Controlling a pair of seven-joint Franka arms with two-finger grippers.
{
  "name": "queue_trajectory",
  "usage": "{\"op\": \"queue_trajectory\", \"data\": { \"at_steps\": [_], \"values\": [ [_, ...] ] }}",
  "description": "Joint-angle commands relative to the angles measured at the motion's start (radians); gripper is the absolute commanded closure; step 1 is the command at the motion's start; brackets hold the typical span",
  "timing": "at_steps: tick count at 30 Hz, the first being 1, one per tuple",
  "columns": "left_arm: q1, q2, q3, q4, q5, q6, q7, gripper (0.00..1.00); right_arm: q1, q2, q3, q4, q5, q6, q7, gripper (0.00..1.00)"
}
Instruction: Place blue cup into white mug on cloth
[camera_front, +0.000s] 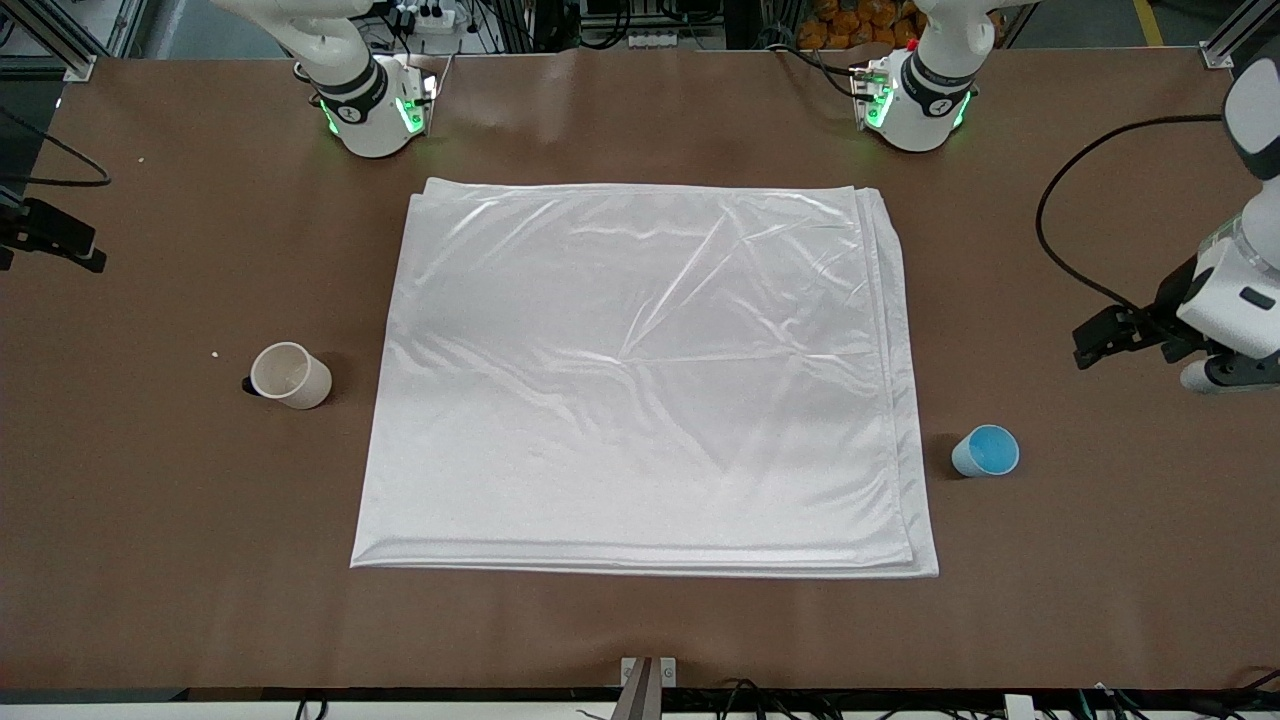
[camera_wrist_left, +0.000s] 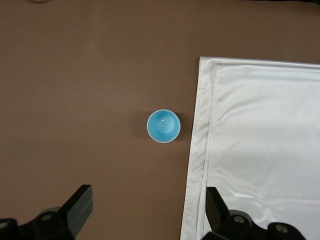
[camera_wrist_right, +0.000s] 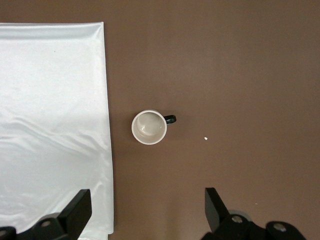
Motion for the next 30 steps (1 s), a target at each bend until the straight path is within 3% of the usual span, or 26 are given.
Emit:
{"op": "queue_trajectory", "data": {
  "at_steps": [1,19,30],
  "values": [
    [0.047,0.007,-0.006,-0.1,0.009,0.15,0.035,0.0,-0.006,-0.006,0.007,-0.007,0.01,0.007,0.01,0.0],
    [0.069,0.168,-0.005,-0.122,0.058,0.324,0.043,0.0,-0.026,-0.005,0.005,-0.016,0.01,0.011,-0.058,0.0],
    [0.073,0.203,-0.005,-0.116,0.073,0.376,0.043,0.0,-0.032,-0.011,0.004,-0.145,0.008,0.137,-0.228,0.0]
  ]
}}
